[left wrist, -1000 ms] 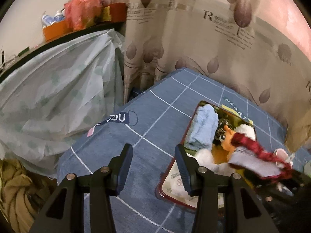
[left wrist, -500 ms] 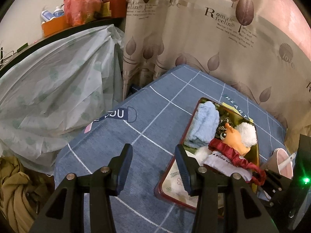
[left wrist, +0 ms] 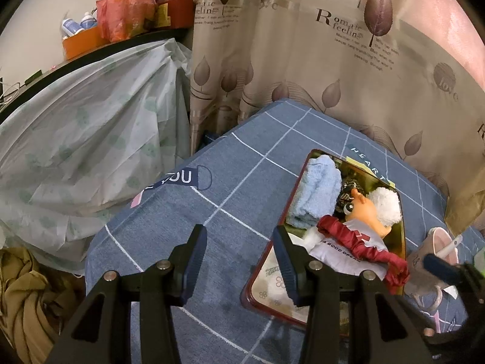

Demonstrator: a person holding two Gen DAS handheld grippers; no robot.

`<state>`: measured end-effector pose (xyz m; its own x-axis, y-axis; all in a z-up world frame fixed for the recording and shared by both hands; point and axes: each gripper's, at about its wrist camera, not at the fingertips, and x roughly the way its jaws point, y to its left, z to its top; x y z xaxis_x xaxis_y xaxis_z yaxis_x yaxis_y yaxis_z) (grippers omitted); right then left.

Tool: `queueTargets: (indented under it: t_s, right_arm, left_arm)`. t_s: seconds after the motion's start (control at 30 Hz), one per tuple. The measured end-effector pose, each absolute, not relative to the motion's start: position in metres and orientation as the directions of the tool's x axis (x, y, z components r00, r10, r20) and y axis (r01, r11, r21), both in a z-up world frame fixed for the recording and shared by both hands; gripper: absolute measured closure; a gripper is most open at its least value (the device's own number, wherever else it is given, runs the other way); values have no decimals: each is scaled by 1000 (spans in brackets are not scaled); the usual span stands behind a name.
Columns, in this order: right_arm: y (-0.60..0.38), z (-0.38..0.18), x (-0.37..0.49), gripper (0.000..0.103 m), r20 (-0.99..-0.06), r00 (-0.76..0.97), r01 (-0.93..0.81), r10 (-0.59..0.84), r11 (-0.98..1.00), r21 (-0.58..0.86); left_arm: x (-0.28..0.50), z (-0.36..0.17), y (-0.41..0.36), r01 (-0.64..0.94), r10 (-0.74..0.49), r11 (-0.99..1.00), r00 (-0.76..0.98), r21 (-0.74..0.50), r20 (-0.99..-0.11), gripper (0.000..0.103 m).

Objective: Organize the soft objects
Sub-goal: 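Move the right gripper to the pink cleaning-wipes packet and grasp it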

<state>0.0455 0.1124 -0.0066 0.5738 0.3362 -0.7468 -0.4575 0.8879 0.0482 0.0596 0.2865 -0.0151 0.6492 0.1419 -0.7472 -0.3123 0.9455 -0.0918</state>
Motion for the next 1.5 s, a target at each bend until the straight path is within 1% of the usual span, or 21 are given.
queueTargets:
  t_s: [0.17,0.23,0.43,0.5,0.67,0.9,1.03,1.33,1.43,1.47,1.5]
  right_arm:
    - [81,7,34,21,-726,613,-411,313,911,46]
    - [63,10,31,21,-723,632,-371,280,928,35]
    - [-11,4,35,17,-738,663,-194,125,981,-8]
    - [-35,-3,39,16,-751,657,-123,59,992,-30]
    - [-85,-24,53,16,-785,619,11,-37,999,-39]
    - [-105,-52,75,15,-815,578,86,-46,996,5]
    - [-108,-65,88,15,-821,565,122,-85,992,-19]
    - [-124,-88,124,14,-834,541,185,-107,983,-6]
    - [-127,-92,124,23,-827,550,191,-119,981,-14]
    - [-128,-92,121,30,-818,560,190,-131,981,-27]
    - [-129,-91,120,31,-813,566,188,-137,982,-35]
  left_arm:
    - [59,-15,284,-308,145,947,654,-87,-743,57]
    - [59,-15,284,-308,143,947,653,-88,-744,57]
    - [58,-15,282,-305,144,949,651,-83,-745,57]
    - [57,-13,281,-301,144,950,654,-81,-743,57]
    - [57,-13,279,-298,149,952,655,-71,-741,57]
    - [57,-13,278,-296,150,953,655,-68,-740,57]
    - [57,-13,278,-296,149,953,654,-69,-741,57]
    - [57,-16,277,-286,153,957,649,-53,-745,57]
    - [59,-17,277,-285,155,958,645,-47,-748,57]
    - [59,-18,277,-284,155,958,645,-46,-749,57]
    - [59,-18,276,-284,154,958,645,-47,-748,57]
